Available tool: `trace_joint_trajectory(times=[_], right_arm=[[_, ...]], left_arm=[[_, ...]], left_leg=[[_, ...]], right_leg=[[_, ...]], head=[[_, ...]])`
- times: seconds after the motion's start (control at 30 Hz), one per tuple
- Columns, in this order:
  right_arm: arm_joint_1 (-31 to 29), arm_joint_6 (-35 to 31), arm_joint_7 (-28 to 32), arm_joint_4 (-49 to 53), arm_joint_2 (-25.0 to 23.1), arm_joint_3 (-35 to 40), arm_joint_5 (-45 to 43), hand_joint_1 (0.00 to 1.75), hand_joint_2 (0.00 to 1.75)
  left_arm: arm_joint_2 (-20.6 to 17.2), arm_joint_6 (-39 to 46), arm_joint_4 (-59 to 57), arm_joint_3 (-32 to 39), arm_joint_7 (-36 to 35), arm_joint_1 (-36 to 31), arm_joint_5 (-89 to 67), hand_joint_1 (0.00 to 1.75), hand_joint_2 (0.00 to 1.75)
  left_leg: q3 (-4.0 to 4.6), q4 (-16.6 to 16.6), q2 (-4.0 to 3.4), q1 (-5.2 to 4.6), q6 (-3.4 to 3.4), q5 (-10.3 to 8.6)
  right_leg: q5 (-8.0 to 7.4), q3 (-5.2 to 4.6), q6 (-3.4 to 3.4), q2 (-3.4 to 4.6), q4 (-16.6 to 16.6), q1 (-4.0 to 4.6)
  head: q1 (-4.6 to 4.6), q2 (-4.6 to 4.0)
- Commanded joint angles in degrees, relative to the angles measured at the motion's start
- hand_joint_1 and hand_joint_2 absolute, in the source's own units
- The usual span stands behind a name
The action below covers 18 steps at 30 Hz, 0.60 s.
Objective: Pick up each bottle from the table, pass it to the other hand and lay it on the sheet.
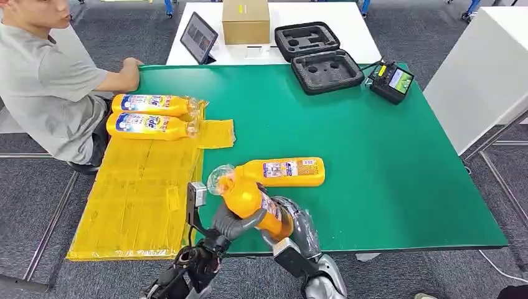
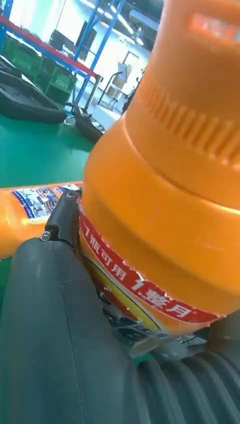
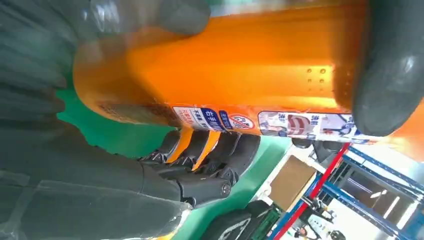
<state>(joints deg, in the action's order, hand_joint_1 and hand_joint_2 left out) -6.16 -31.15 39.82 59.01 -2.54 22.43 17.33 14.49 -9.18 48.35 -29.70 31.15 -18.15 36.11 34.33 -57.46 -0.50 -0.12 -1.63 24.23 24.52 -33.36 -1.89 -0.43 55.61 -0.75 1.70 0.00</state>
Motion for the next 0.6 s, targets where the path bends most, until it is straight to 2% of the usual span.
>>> trace_joint_trajectory(times=[0.03,0.07,0.13,0.17,0.2,0.23,0.27,0.3,0.6], right_arm=[[-2.93,0.63,0.18,-2.22,-0.52,4.91,0.15,1.68,1.75],[-2.98,0.68,0.18,-2.37,-0.59,4.88,-0.04,1.62,1.75],[-3.12,0.62,0.18,-2.49,-0.52,5.04,-0.23,1.62,1.75],[-3.16,0.42,0.18,-2.58,-0.44,4.99,-0.25,1.54,1.75],[-3.24,0.39,0.18,-2.76,-0.38,4.76,-0.55,1.38,1.75],[-3.32,0.37,0.18,-2.87,-0.32,4.63,-0.70,1.08,1.75],[-3.48,0.32,0.18,-3.14,-0.20,4.39,-1.14,0.42,1.75],[-3.35,0.19,0.18,-2.81,-0.23,3.94,-1.97,0.03,1.75],[-2.54,-0.52,0.18,-1.54,-0.15,3.86,-2.75,0.00,1.75]], left_arm=[[0.66,-0.11,-5.09,-3.25,1.34,-0.86,0.35,1.75,1.75],[0.45,0.40,-4.61,-2.94,1.89,-1.03,0.39,1.75,1.75],[-0.09,1.55,-3.14,-3.14,3.37,-0.98,-0.52,1.75,1.75],[-0.29,2.22,-2.62,-3.09,3.92,-1.10,-0.93,1.75,1.75],[-0.42,2.94,-1.91,-2.82,4.51,-1.02,-1.12,1.75,1.75],[-0.47,3.19,-1.57,-2.69,4.69,-1.06,-1.19,1.75,1.75],[-0.59,3.52,-0.66,-2.33,4.82,-1.08,-1.19,1.75,1.75],[-0.83,4.47,0.50,-1.98,5.54,-1.08,-1.78,1.75,1.75],[-2.42,7.31,6.52,0.04,8.26,-0.26,-3.63,1.75,1.75]], left_leg=[[-0.16,0.02,-0.04,0.06,0.09,0.07],[-0.13,0.02,-0.06,0.03,0.07,0.06],[-0.18,0.02,-0.09,0.05,0.10,0.09],[-0.12,0.02,-0.07,0.04,0.08,0.06],[-0.17,-0.02,-0.07,0.08,0.12,0.10],[-0.17,0.01,-0.05,0.06,0.10,0.08],[-0.11,0.00,-0.06,0.06,0.09,0.06],[-0.08,0.00,-0.05,0.05,0.07,0.04],[-0.08,0.00,-0.06,0.06,0.09,0.06]], right_leg=[[0.04,0.15,0.07,0.09,-0.04,0.05],[0.03,0.11,0.06,0.10,-0.03,0.03],[0.04,0.15,0.08,0.15,-0.03,0.05],[0.02,0.09,0.06,0.13,-0.02,0.04],[0.05,0.15,0.09,0.15,-0.02,0.08],[0.05,0.14,0.08,0.12,-0.02,0.06],[0.03,0.10,0.07,0.11,-0.02,0.05],[0.01,0.07,0.05,0.09,-0.02,0.05],[0.03,0.08,0.08,0.11,-0.02,0.05]], head=[[0.00,0.00],[-0.02,0.00],[0.00,0.00],[0.00,0.00],[0.00,0.00],[0.00,0.00],[-0.02,0.00],[0.00,0.00],[-0.02,0.00]])
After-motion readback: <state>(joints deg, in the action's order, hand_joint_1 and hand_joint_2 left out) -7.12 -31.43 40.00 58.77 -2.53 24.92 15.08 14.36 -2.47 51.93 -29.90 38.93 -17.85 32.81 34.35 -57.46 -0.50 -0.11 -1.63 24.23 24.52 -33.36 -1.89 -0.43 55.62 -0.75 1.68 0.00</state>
